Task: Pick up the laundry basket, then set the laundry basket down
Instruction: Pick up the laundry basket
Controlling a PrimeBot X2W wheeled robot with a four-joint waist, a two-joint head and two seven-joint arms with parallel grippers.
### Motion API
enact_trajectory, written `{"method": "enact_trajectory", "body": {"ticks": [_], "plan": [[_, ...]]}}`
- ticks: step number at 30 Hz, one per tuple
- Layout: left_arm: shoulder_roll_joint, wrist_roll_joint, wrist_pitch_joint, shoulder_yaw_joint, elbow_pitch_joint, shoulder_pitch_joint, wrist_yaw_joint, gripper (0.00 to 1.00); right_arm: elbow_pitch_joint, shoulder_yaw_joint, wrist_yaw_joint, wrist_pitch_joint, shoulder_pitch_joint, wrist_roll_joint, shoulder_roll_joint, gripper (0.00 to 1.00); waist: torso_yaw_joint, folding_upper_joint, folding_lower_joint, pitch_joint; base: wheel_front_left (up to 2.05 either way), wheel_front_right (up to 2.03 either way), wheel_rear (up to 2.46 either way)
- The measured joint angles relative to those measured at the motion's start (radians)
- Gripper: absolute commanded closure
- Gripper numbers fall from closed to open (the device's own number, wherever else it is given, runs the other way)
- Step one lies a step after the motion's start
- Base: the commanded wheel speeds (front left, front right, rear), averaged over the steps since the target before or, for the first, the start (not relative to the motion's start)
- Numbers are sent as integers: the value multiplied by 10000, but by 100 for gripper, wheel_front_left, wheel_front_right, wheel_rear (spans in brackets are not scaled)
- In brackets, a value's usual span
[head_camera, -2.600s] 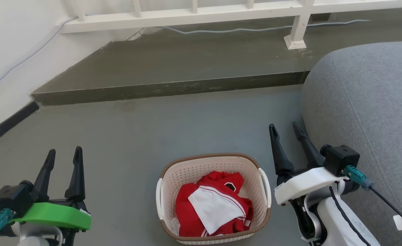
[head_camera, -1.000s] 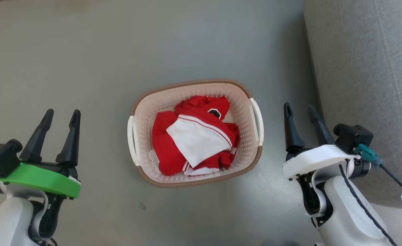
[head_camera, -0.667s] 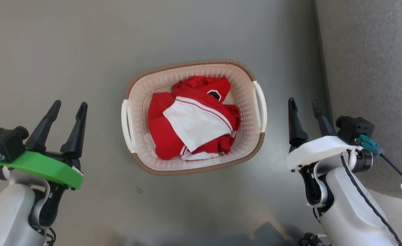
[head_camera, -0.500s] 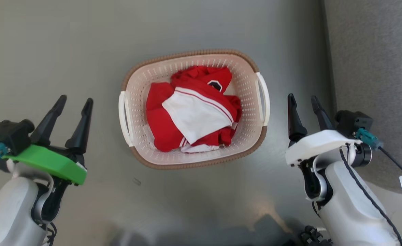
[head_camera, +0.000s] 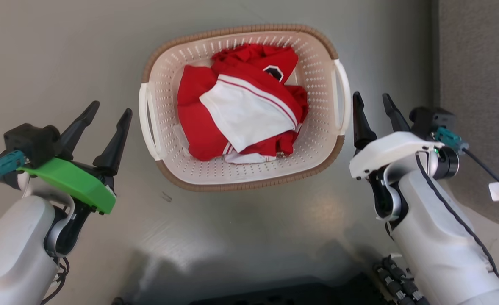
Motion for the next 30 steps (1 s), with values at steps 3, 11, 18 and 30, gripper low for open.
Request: {"method": "enact_trajectory", "body": {"ticks": [3, 11, 18, 30], "plan": [[35, -107, 2, -345, 176, -246, 0, 0, 257, 111, 0, 0, -302, 0, -17, 0, 25, 0, 0, 275, 0, 0, 0], [36, -698, 71, -1135, 639, -1002, 0, 0, 965, 458, 0, 0, -989, 56, -52, 0, 69, 0, -1, 937, 0, 0, 0], [35, -1080, 228, -1668, 1026, -1518, 0, 0, 1542, 993, 0, 0, -1528, 73, -81, 0, 99, 0, -1, 1398, 0, 0, 0], [-42, -1766, 535, -2644, 1555, -2522, -71, 0, 2414, 1718, 0, 0, -2643, 276, -90, 0, 164, 0, -1, 1911, 0, 0, 0]]}}
